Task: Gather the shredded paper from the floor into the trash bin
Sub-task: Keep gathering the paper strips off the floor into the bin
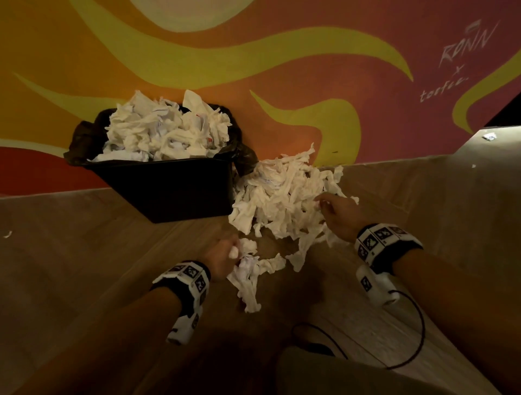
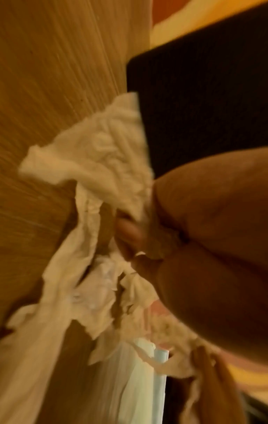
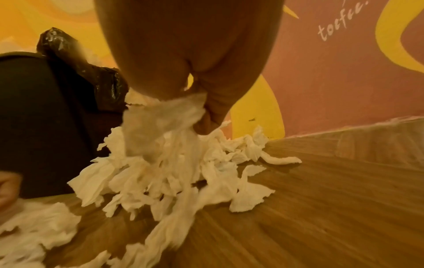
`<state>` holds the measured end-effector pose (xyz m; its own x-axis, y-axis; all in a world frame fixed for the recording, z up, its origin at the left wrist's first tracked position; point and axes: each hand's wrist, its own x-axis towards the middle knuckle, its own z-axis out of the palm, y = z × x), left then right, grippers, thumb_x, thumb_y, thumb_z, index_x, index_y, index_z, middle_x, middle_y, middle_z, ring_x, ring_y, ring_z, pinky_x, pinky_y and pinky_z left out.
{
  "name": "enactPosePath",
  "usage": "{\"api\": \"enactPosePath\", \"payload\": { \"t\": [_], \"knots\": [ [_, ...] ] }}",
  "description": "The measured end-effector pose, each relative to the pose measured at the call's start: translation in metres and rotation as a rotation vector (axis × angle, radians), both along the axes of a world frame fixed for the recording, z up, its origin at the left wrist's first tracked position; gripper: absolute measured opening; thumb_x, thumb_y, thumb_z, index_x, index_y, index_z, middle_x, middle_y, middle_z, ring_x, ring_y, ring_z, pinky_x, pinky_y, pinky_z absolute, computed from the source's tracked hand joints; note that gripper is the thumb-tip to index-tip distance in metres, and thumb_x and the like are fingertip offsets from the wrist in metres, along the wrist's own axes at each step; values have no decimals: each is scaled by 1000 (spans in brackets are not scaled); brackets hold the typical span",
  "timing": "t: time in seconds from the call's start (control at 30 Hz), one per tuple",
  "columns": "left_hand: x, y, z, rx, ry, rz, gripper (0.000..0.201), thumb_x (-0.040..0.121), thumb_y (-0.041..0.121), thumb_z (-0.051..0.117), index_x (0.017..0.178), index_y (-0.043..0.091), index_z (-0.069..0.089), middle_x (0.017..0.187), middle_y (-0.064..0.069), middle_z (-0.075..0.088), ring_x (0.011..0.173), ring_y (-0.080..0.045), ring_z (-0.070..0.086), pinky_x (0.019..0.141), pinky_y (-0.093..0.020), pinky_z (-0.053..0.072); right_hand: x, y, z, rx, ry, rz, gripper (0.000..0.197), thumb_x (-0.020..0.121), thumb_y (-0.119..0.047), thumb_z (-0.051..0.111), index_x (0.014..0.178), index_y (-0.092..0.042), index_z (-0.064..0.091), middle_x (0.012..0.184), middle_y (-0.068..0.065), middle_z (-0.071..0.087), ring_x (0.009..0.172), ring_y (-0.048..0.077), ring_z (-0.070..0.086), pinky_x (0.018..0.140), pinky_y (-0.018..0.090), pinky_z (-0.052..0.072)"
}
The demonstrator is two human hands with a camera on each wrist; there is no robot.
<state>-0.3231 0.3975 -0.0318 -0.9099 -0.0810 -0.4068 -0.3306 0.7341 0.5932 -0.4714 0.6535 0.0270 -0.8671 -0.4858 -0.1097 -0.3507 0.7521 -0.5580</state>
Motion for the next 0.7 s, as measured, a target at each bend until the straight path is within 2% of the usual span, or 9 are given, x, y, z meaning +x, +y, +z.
{"api": "enactPosePath", "payload": {
  "t": [0.07,0.13,0.2,0.27,0.4,0.47,0.57,0.63,0.7],
  "knots": [
    [7,5,-7,-34,-26,-59,23,95,13,52,118,17,47,114,0,49,106,-19,50,72,-16,35,-5,2,8,36,7,1,27,100,-13,38,116,-9,60,86,6,65,67,16,55,55,22,39],
    [12,10,-14,-50,-62,-63,49,94,38,55,136,21,37,136,-5,44,123,-23,44,92,-21,32,-9,7,15,54,1,-10,25,99,-16,44,114,-7,62,83,3,63,65,9,51,52,13,36],
    [14,13,-23,-74,-142,-69,79,84,58,60,146,24,25,151,-4,32,137,-24,34,106,-28,29,-11,14,21,87,-6,-22,24,97,-25,52,110,-9,63,91,0,62,73,9,50,52,10,31],
    [13,13,-30,-155,-218,-144,91,77,68,61,149,27,22,157,-3,22,143,-25,24,115,-38,25,-13,20,26,145,-17,-18,27,92,-33,60,106,-10,61,102,-1,58,86,13,50,59,14,33],
    [13,8,-36,-256,-222,-139,71,84,57,60,142,26,35,152,-9,28,136,-28,33,111,-37,30,-19,30,30,251,-14,41,19,84,-9,67,102,-4,63,105,11,60,100,25,56,82,32,45],
    [13,5,-35,-248,-191,-73,65,84,58,58,139,26,41,146,-7,36,131,-28,40,107,-36,35,-21,34,29,280,-16,44,16,82,-3,65,98,-7,64,100,10,62,93,22,57,76,32,46],
    [9,0,-27,-182,-161,0,59,81,59,60,127,23,50,130,-5,52,119,-26,51,99,-37,44,-17,36,25,297,-45,53,20,79,0,66,92,-15,64,88,-5,60,84,14,52,59,16,35],
    [8,-3,-19,-109,-75,97,41,78,55,66,106,27,56,107,2,58,102,-20,57,83,-30,46,-9,31,19,331,-58,106,24,76,0,68,89,-20,63,88,-12,52,89,13,51,61,17,35],
    [8,-7,-12,-5,27,231,27,74,47,73,85,29,56,90,8,58,82,-10,57,63,-23,42,-2,23,9,404,-16,215,25,78,0,66,98,-16,66,104,-4,52,98,14,47,75,22,39]
  ]
}}
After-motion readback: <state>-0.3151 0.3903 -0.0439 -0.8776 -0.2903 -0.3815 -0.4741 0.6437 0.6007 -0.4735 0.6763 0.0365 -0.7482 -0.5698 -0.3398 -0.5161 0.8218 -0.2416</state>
